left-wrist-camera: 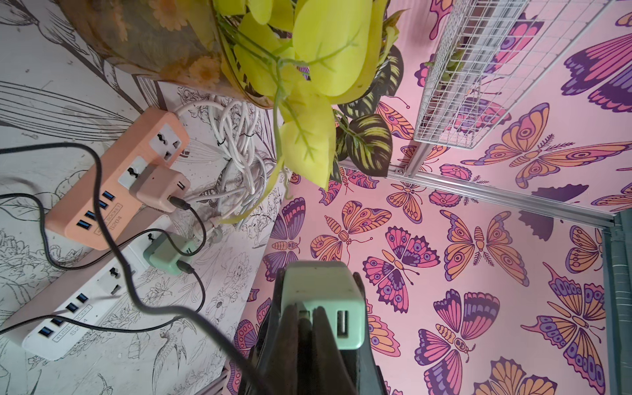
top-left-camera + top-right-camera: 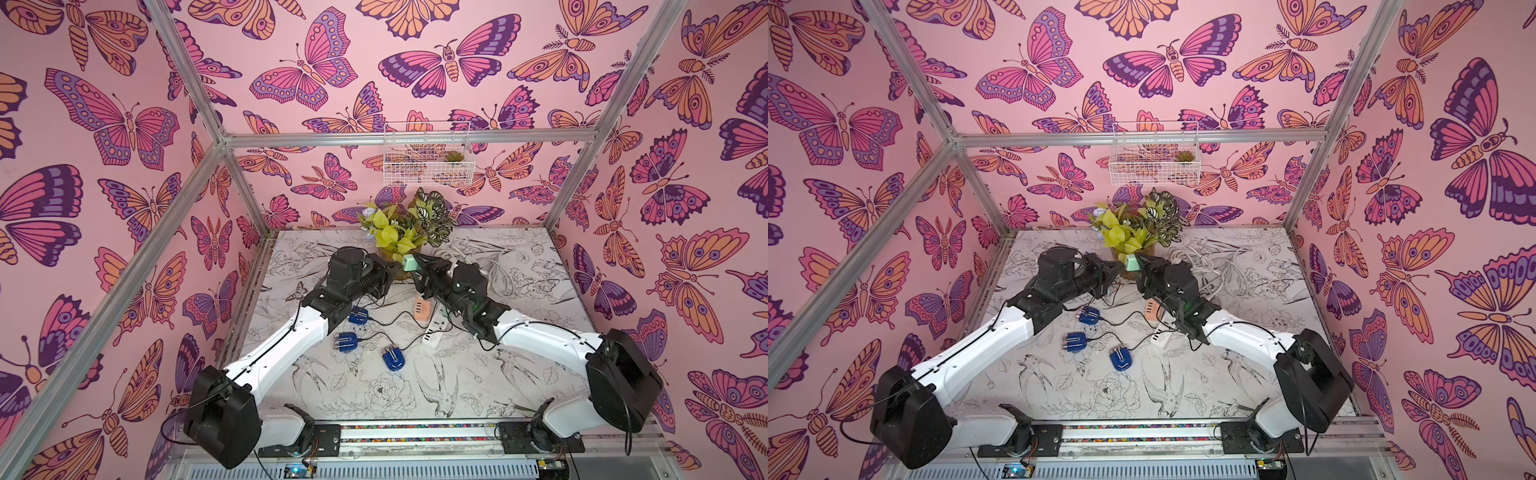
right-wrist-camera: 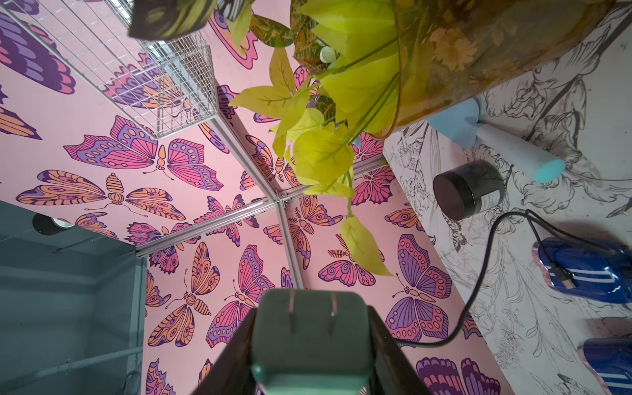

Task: Charge the electric shaver
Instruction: Insert the charging cable into the plug.

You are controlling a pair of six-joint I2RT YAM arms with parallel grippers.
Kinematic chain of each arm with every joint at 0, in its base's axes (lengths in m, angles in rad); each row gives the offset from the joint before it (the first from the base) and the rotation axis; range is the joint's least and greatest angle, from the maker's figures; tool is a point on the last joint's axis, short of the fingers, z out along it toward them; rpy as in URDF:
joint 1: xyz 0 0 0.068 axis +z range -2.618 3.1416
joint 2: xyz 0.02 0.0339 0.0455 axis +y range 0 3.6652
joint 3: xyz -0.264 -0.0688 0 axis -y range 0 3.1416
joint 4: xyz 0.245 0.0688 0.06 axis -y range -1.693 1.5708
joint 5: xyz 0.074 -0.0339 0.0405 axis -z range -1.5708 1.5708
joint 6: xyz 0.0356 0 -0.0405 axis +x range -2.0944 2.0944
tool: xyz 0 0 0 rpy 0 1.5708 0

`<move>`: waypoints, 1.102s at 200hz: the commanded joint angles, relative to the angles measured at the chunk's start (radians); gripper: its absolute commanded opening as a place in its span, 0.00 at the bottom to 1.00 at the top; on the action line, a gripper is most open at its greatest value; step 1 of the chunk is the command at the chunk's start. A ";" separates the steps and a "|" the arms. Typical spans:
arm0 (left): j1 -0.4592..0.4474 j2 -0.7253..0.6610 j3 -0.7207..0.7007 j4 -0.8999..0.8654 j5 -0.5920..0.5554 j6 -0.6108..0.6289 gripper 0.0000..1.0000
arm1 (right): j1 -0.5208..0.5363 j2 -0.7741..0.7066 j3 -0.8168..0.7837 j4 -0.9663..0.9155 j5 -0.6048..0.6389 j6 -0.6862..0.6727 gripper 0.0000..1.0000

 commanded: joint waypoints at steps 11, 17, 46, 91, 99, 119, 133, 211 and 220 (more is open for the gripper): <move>-0.005 0.059 0.019 -0.029 0.058 0.014 0.00 | 0.038 -0.010 0.076 0.046 -0.105 -0.002 0.00; -0.006 0.067 0.024 -0.027 0.068 0.015 0.00 | 0.038 -0.010 0.082 0.038 -0.114 -0.003 0.00; -0.022 0.085 0.037 -0.027 0.088 0.025 0.00 | 0.041 -0.007 0.093 0.025 -0.121 -0.005 0.00; -0.036 0.017 0.023 -0.068 0.051 0.082 0.16 | 0.030 -0.045 0.078 -0.068 -0.098 -0.016 0.00; -0.035 -0.017 0.025 -0.115 0.022 0.117 0.28 | 0.022 -0.057 0.068 -0.091 -0.092 -0.020 0.00; -0.031 -0.112 0.029 -0.209 -0.023 0.190 0.51 | -0.005 -0.098 0.050 -0.185 -0.081 -0.027 0.00; -0.031 -0.160 0.041 -0.283 -0.052 0.248 0.60 | -0.021 -0.125 0.039 -0.265 -0.075 -0.023 0.00; -0.031 -0.265 0.048 -0.412 -0.133 0.798 0.47 | -0.148 -0.167 0.032 -0.467 -0.297 0.078 0.00; -0.031 -0.248 0.045 -0.390 -0.108 0.858 0.46 | -0.157 -0.175 0.036 -0.490 -0.319 0.077 0.00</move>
